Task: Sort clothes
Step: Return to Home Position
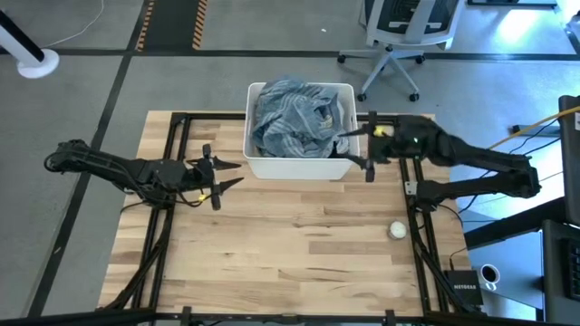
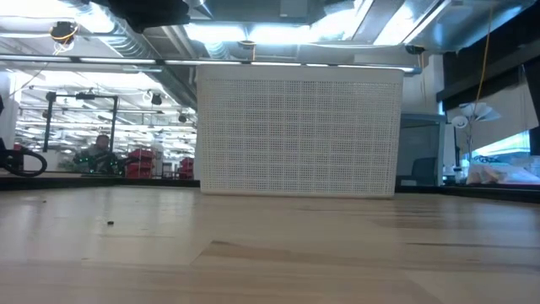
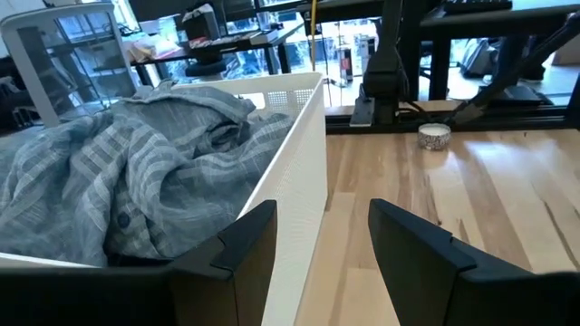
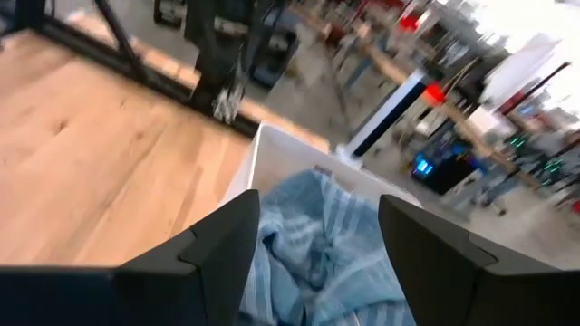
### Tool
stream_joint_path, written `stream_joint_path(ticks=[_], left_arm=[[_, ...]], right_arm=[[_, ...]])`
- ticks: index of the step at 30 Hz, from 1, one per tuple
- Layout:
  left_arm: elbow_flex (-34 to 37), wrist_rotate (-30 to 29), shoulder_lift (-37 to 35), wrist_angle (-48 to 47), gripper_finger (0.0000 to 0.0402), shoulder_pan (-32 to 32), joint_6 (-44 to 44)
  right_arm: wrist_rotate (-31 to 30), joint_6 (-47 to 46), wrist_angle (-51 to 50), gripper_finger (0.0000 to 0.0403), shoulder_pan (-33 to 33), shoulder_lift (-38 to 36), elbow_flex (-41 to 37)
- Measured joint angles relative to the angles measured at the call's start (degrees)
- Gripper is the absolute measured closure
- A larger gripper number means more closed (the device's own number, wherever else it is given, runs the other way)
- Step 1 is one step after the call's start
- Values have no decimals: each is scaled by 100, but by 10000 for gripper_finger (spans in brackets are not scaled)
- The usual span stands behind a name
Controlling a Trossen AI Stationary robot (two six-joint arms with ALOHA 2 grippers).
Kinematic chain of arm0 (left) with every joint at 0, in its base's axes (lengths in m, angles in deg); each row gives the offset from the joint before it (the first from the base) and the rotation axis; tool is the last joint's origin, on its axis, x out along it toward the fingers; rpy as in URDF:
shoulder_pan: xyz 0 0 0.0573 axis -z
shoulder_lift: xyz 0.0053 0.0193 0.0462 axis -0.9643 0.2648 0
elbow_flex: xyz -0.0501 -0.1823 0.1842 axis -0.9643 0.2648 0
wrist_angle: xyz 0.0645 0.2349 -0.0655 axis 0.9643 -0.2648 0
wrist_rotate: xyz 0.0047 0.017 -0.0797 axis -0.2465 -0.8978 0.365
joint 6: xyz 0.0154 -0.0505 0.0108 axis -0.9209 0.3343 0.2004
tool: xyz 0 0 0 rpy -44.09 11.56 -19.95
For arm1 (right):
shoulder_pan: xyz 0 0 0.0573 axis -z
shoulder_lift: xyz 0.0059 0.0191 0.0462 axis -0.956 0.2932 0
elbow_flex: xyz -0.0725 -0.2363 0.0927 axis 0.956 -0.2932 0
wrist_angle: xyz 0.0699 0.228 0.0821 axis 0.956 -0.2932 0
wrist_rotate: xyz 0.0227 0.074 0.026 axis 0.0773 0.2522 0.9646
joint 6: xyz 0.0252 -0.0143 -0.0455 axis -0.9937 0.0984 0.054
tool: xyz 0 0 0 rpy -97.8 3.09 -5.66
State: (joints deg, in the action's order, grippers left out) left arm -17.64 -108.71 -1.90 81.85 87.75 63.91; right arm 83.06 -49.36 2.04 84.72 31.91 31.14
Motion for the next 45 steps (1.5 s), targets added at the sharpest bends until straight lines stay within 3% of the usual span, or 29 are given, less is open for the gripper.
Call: stream_joint_path(ticks=[7,19,24,30,35,45], left_arm=[[0,286,-75,-28,245,-3,-6],[2,425,-185,-310,320,0,61],[333,972,-574,39,352,-2,37],[977,999,-1174,19,381,-11,415],[1443,1220,-1623,176,397,-9,605],[2178,1319,-2582,339,399,-11,654]], right_arm=[[-700,-24,1284,187,-524,-561,-1374],[-590,-49,1989,392,-582,-1240,-2494],[-527,-225,2319,375,-581,-1604,-2975],[-381,-294,2716,396,-579,-1774,-3456],[-378,-347,3210,388,-579,-1775,-3875],[-118,-511,4227,394,-575,-1788,-4765]])
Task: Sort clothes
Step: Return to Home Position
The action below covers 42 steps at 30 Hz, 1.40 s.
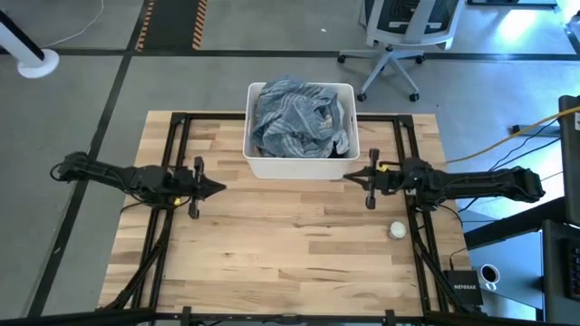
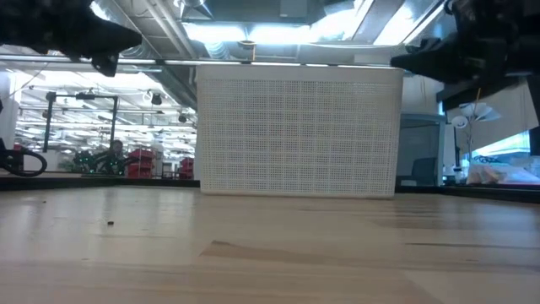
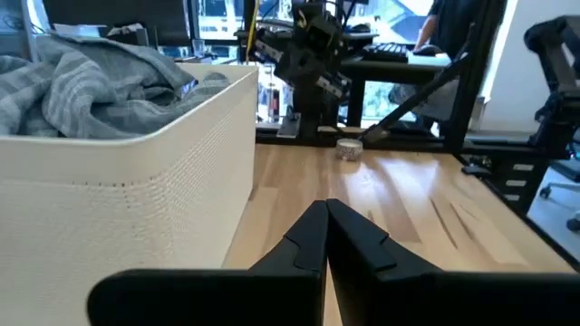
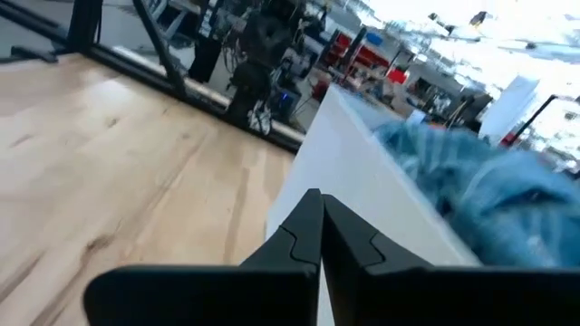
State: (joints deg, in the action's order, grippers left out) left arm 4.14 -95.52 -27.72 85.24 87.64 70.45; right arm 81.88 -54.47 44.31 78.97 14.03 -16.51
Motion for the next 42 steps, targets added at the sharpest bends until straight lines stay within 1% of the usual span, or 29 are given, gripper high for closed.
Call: stream_joint_path(ticks=[7,14,17,20,24,28,31,34,37,42], left_arm=[[340,1,-751,-86,399,0,53],[357,1,-1398,-698,399,0,145],[359,1,-1621,-772,399,0,189],[359,5,-1631,-769,399,0,123],[362,5,-1630,-990,399,0,171],[362,10,-1630,-992,399,0,199],[366,312,-1630,-905,399,-2,265],[560,443,-1629,-771,399,-1,305],[832,302,-1628,-547,399,-33,302],[897,304,-1630,-459,399,-242,394]], right_arm=[[-61,-104,9,392,0,-176,-331],[-61,-123,1,391,0,-548,-589],[-63,-280,-14,391,0,-748,-710],[-61,-353,-4,391,0,-992,-799],[19,-401,-63,391,2,-1262,-859],[44,-401,-437,391,0,-1590,-859],[43,-402,-710,391,0,-1855,-862],[42,-381,-907,391,0,-2111,-862],[42,-322,-1097,391,0,-2326,-862],[-38,-284,-1499,391,0,-2632,-862]])
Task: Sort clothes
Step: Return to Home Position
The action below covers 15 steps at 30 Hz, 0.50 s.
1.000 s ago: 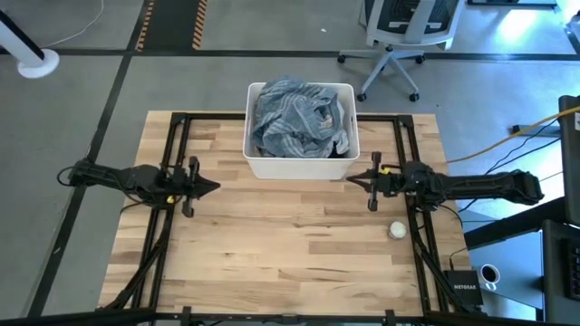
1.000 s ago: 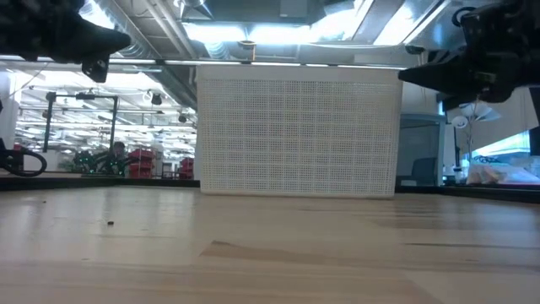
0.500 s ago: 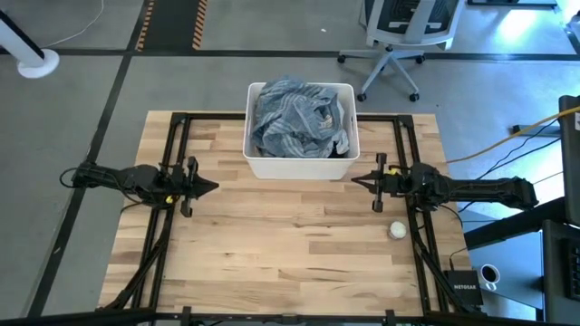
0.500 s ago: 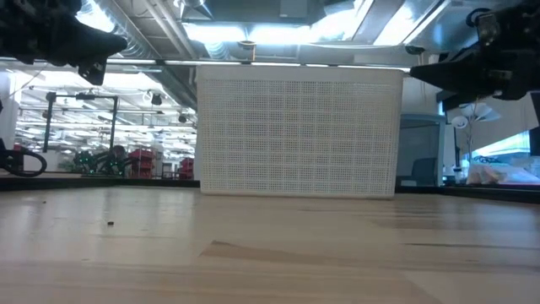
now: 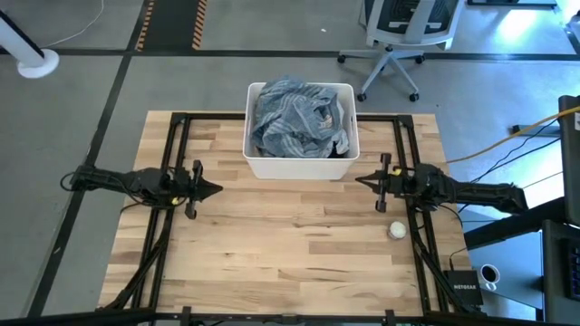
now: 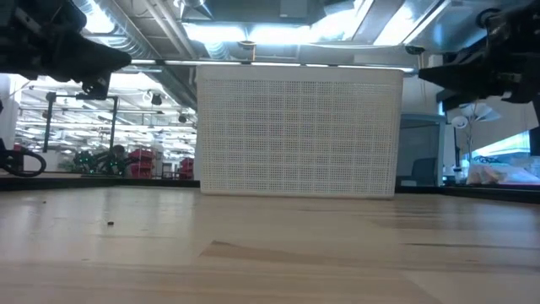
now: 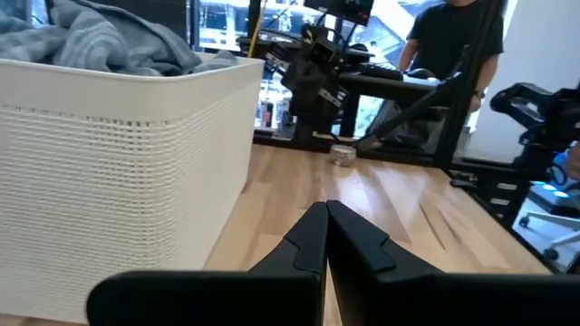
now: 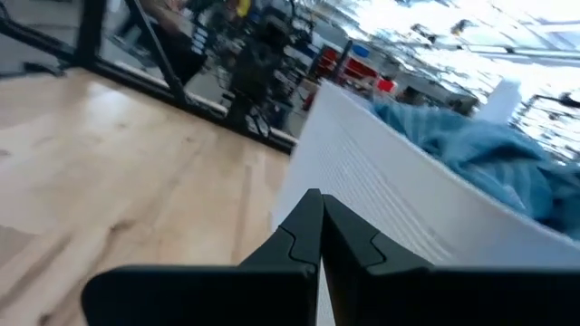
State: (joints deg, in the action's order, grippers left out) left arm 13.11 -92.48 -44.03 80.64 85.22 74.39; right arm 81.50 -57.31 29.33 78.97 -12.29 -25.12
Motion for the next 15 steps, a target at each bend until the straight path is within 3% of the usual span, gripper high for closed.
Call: stream_joint_path(ticks=[4,9,15], left_arm=[[2,172,1,-14,399,-57,46],[11,181,-2,252,399,-55,-160],[123,136,0,316,399,-57,-200]], right_arm=[[-297,45,-378,391,0,-312,0],[-227,6,-747,391,0,-796,0],[-270,-1,-868,391,0,-817,-2]])
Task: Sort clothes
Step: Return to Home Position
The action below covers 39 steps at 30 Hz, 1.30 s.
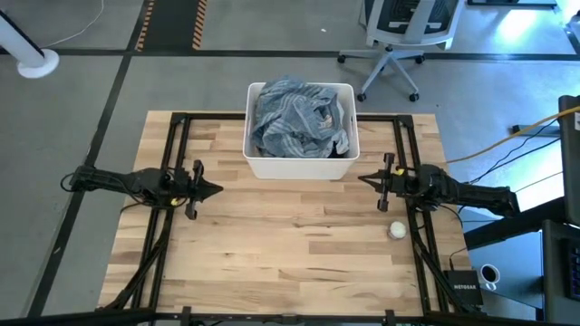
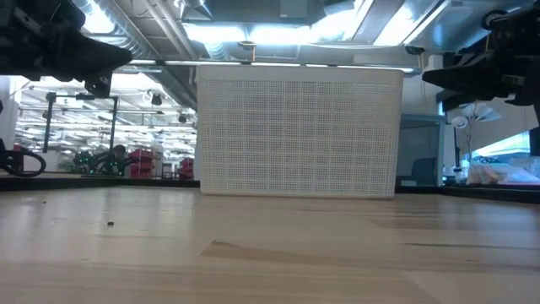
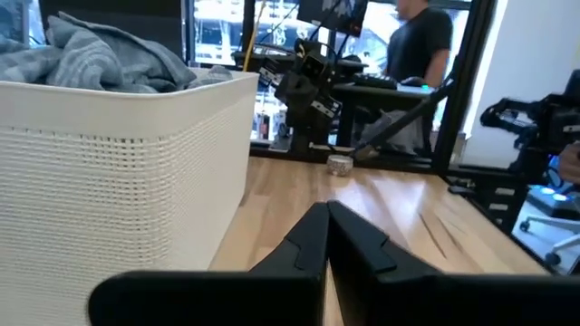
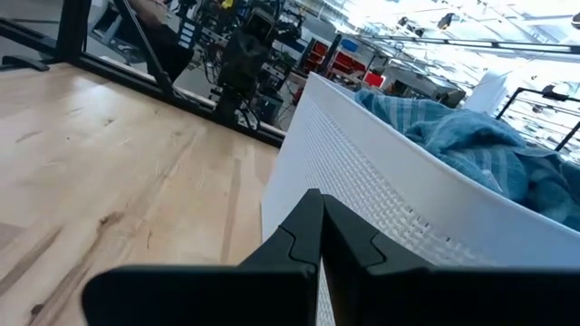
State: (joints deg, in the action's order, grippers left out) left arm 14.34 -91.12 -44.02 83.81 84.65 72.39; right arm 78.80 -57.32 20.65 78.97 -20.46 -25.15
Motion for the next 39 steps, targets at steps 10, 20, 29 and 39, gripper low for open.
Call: stream_joint_path(ticks=[10,20,29,39], left_arm=[[56,30,26,142,399,-5,-100],[56,-150,26,166,399,-5,-668],[56,-148,28,166,399,-5,-567],[56,-148,28,166,399,-5,-805]], right_arm=[[-56,39,0,391,0,16,0],[-57,46,-5,391,0,54,0],[-57,48,-10,391,0,54,0],[-57,51,-13,390,0,54,0]])
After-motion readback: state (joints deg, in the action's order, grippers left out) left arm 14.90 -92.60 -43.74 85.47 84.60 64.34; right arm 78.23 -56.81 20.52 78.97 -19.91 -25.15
